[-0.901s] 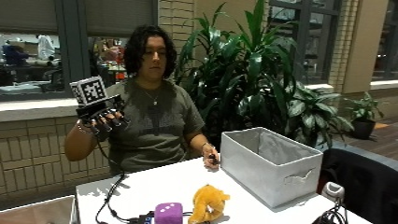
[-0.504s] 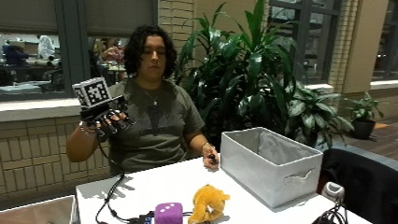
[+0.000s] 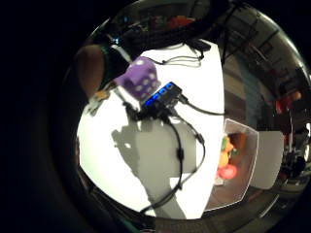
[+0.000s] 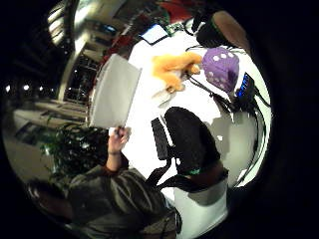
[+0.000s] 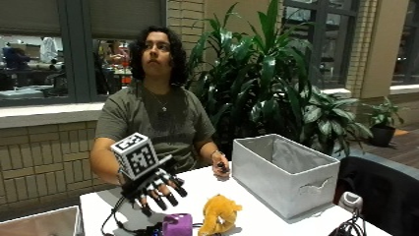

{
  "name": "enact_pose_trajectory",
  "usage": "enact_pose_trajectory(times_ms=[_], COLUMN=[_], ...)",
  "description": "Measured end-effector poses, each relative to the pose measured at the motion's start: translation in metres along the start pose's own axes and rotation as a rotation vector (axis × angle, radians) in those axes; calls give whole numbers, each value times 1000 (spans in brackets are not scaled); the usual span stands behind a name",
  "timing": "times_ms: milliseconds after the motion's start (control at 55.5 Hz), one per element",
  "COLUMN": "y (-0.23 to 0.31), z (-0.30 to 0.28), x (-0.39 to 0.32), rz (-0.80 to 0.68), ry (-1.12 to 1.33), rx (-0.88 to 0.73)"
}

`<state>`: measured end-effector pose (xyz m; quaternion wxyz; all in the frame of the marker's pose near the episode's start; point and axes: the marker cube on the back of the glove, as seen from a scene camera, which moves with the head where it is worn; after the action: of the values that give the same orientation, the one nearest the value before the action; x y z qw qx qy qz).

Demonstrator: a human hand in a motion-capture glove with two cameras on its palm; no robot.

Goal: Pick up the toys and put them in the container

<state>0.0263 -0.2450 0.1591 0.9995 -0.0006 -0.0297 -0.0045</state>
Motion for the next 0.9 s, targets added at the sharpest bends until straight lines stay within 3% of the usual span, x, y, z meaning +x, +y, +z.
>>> enact_pose_trajectory(times_ms=[162, 270, 468, 577, 685, 811, 901], y=[-50, -68, -79, -75, -63, -32, -18], z=[55, 81, 90, 72, 32, -12, -45], x=[11, 21, 22, 28, 10, -62, -131], rz=[148, 184, 109, 100, 82, -40, -209], ry=[87, 178, 297, 299, 174, 65, -17], rx=[16, -99, 37, 198, 219, 210, 247])
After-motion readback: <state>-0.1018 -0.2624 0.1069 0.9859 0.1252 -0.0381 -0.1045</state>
